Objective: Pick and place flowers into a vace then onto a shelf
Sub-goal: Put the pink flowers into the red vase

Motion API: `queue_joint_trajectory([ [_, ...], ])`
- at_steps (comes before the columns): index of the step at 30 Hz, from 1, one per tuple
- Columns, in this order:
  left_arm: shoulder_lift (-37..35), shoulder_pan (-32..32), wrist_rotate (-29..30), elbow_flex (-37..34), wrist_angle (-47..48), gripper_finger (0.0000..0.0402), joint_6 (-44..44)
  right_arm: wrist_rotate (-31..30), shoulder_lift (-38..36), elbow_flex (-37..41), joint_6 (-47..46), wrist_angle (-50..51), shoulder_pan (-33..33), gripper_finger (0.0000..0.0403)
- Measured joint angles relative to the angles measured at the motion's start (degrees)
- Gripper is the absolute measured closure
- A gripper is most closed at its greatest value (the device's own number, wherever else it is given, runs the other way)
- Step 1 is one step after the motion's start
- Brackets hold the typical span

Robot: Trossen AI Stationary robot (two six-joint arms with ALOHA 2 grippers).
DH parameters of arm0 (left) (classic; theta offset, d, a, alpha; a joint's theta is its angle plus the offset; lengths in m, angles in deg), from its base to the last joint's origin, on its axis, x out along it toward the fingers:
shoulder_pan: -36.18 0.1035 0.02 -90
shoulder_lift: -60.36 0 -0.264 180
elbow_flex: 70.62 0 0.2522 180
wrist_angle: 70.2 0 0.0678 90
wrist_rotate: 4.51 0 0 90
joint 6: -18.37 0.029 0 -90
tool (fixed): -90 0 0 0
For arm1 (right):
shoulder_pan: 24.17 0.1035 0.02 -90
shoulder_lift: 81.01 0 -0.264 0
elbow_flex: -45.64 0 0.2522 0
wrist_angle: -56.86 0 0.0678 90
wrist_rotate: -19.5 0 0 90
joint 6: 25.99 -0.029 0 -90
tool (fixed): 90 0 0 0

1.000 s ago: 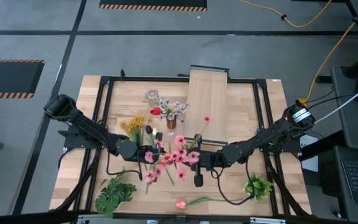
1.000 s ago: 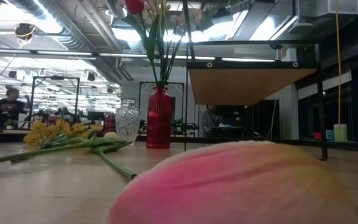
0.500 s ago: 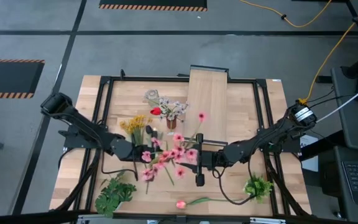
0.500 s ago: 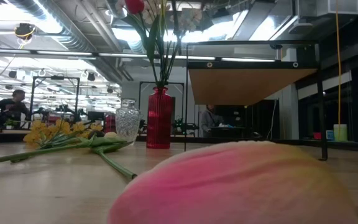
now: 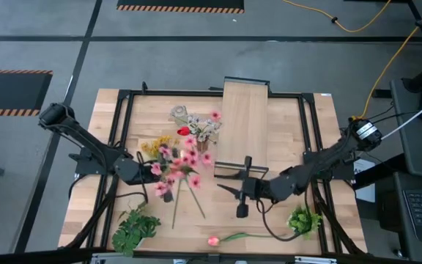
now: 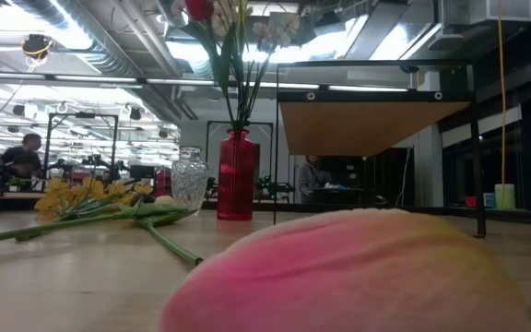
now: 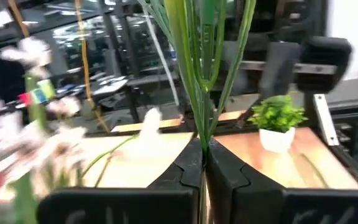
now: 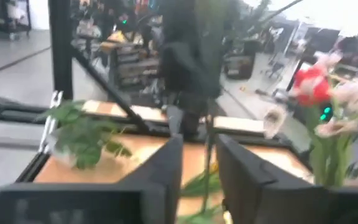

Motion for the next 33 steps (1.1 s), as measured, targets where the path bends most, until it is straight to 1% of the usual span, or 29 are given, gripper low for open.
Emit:
queue_joint_trajectory([
  [3, -2.1, -0.5, 4.8, -3.2, -2.8, 0.0398, -0.2, -0.1, 0.2, 0.0, -2.8, 2.9, 1.4, 0.0381],
  [4, -2.3, -0.5, 6.5, -4.2, -4.6, 0.0398, -0.2, -0.1, 0.4, 0.0, -3.6, 3.4, 1.8, 0.0391],
  [7, -2.0, -0.4, 9.7, -6.9, -10.0, 0.0398, -0.2, -0.7, 1.3, 0.0, -5.2, 3.4, 2.2, 0.0389],
  [9, -1.1, 0.1, 10.2, -8.1, -12.5, 0.0398, -0.2, -0.9, 1.9, 0.0, -5.7, 3.5, 2.2, 0.0389],
  [12, 1.1, 0.6, 10.3, -8.4, -13.1, 0.0398, 0.0, -1.6, 3.1, 0.0, -6.4, 3.9, 1.8, 0.0399],
  [14, 2.7, 0.6, 10.6, -8.4, -14.4, 0.0398, 1.6, -3.0, 3.7, 0.0, -6.3, 4.0, 1.5, 0.0398],
  [19, 5.6, 0.8, 15.3, -8.4, -19.2, 0.0398, 7.0, -4.3, 4.1, 0.0, -5.0, 4.0, -0.1, 0.0396],
  [23, 6.8, 2.1, 15.2, -8.3, -20.5, 0.0398, 7.5, -4.3, 4.1, 0.0, -4.6, 4.0, -0.7, 0.04],
  [27, 7.7, 4.3, 13.7, -8.3, -22.3, 0.0398, 9.1, -4.3, 4.1, 0.0, -4.9, 4.0, -1.4, 0.0397],
  [33, 7.8, 8.1, 6.2, -8.3, -26.3, 0.0398, 11.9, -4.3, 4.1, 0.0, -5.5, 5.5, -2.5, 0.0401],
])
